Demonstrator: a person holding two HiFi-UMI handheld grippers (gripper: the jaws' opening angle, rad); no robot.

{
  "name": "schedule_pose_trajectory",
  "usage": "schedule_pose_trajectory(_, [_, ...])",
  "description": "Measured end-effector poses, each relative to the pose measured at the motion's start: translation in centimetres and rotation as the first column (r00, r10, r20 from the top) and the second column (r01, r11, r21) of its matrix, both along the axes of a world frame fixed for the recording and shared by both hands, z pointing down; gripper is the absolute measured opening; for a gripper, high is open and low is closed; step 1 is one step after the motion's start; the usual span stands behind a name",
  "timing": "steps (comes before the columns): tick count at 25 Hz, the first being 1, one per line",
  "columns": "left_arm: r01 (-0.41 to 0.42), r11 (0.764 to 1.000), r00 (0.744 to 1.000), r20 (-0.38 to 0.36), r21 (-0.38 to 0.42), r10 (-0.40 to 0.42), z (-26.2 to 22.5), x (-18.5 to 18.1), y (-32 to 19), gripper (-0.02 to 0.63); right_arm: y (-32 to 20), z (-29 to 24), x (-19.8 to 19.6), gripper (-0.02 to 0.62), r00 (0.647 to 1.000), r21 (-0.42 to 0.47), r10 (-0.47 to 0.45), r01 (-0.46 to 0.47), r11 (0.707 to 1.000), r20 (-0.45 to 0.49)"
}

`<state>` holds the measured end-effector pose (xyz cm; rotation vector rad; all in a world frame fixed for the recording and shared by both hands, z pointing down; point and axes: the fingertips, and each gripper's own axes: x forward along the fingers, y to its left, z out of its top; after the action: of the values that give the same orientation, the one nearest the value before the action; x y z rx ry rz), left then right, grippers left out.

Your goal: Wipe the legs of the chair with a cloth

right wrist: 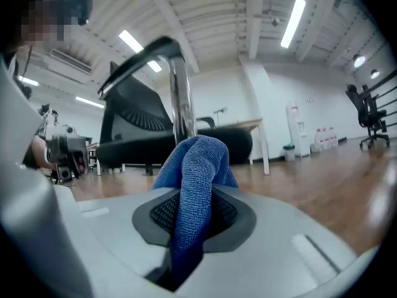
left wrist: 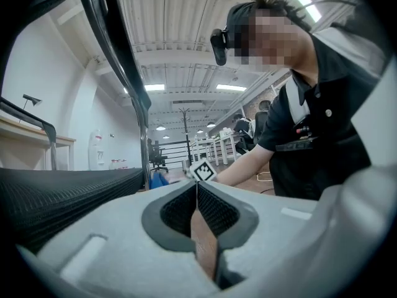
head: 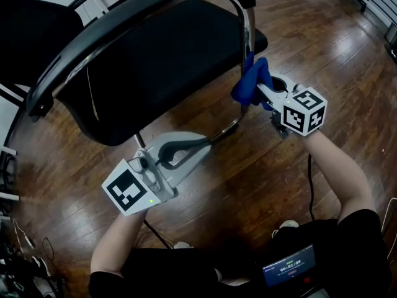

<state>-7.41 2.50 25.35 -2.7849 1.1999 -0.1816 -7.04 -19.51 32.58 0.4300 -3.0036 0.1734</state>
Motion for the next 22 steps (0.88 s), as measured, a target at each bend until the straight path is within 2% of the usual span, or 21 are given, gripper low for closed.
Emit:
schedule_pose_trajectory(3, [-0.006,1.0,1.0,-0.003,-0.005,0.006,0.2,0.1,0.0,0.002,0.8,-10.5,0.4,0.06,0.988,0.152,0.01,-0.034,0.988,0.157])
schedule_pose_trajectory(5, [-0.002,1.0,1.0,-0.002,-0.005,0.002,0.2,0.0,0.2,0.002,1.3,-15.8,0.6,0.06,0.965,0.185,0.016,-0.066,0.98,0.263])
schedule_pose_trajectory(8, [0.008,1.0,1.0,-0.002,-0.01,-0.008,0.3,-0.3,0.4,0.002,1.5,-19.0,0.6,0.063,0.953,0.241,0.038,-0.114,0.964,0.3])
schedule_pose_trajectory(11, [0.019,1.0,1.0,-0.003,-0.021,-0.019,0.7,-0.8,0.3,0.002,1.5,-15.1,0.6,0.06,0.962,0.296,0.055,-0.137,0.945,0.269])
schedule_pose_trajectory(15, [0.018,1.0,1.0,-0.017,-0.015,-0.019,0.6,-1.1,0.1,0.002,0.6,-6.5,0.3,0.06,0.98,0.208,0.051,-0.092,0.974,0.195])
schedule_pose_trajectory(19, [-0.001,1.0,1.0,-0.005,-0.026,0.001,0.9,-0.4,0.3,0.002,0.2,3.6,0.1,0.06,0.997,0.11,0.075,-0.074,0.991,-0.006])
schedule_pose_trajectory(22, [-0.002,0.999,1.0,0.001,-0.032,0.002,1.0,-0.3,0.4,0.002,-0.1,11.3,0.0,0.06,0.981,0.009,0.07,-0.07,0.998,-0.18])
